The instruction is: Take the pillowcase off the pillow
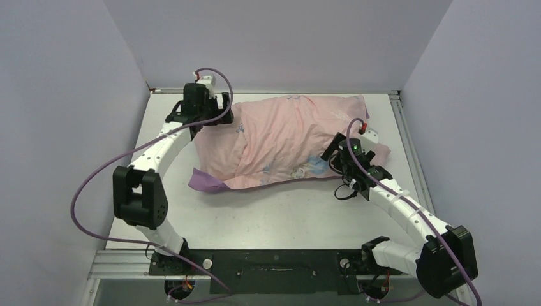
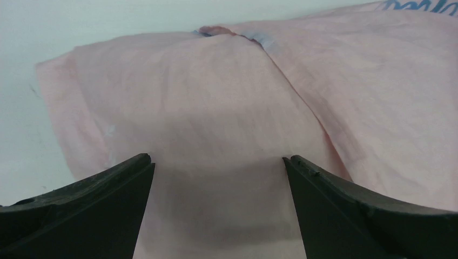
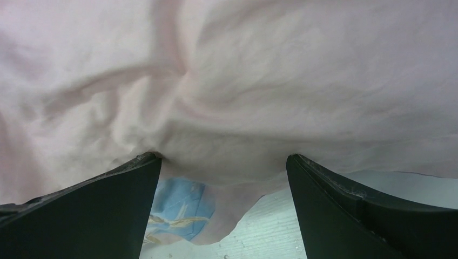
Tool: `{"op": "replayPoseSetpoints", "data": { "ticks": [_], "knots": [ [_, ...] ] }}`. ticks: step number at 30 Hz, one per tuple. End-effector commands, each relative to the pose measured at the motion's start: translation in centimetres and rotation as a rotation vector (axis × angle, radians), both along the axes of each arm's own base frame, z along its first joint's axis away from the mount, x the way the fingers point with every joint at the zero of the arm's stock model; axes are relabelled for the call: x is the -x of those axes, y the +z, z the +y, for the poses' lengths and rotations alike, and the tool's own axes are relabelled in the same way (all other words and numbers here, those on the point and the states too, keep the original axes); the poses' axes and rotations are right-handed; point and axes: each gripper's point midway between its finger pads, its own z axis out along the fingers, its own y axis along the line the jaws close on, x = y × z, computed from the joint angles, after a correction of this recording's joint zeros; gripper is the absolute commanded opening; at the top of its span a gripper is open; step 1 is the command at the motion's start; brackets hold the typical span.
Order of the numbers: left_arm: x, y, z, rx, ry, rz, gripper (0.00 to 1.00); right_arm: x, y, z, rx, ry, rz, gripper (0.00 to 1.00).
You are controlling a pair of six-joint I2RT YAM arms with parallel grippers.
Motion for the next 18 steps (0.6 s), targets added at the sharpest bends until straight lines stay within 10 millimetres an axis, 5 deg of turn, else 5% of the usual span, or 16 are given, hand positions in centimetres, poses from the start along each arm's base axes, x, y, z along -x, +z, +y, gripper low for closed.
{"op": "replayPoseSetpoints", "data": {
  "ticks": [1, 6, 13, 18],
  "knots": [
    [-2.2, -0.2, -2.2, 0.124, -0.022, 0.003, 0.99, -1.6, -0.5, 0.8, -0.078, -0.001, -0.049, 0.90],
    [1.6, -4.5, -4.8, 0.261, -0.054, 0.140, 0.84, -3.0, -1.8, 1.3, -0.085, 0.036, -0.038, 0.90],
    [10.6, -3.7, -8.5, 0.279, -0.143, 0.110, 0.82, -4.8, -0.8, 2.0, -0.048, 0.131, -0.052, 0.90],
    [17.7, -5.4, -12.0, 0.240, -0.266, 0.156, 0.82, -6.5, 0.6, 3.0, -0.030, 0.212, -0.068, 0.90]
  ]
}}
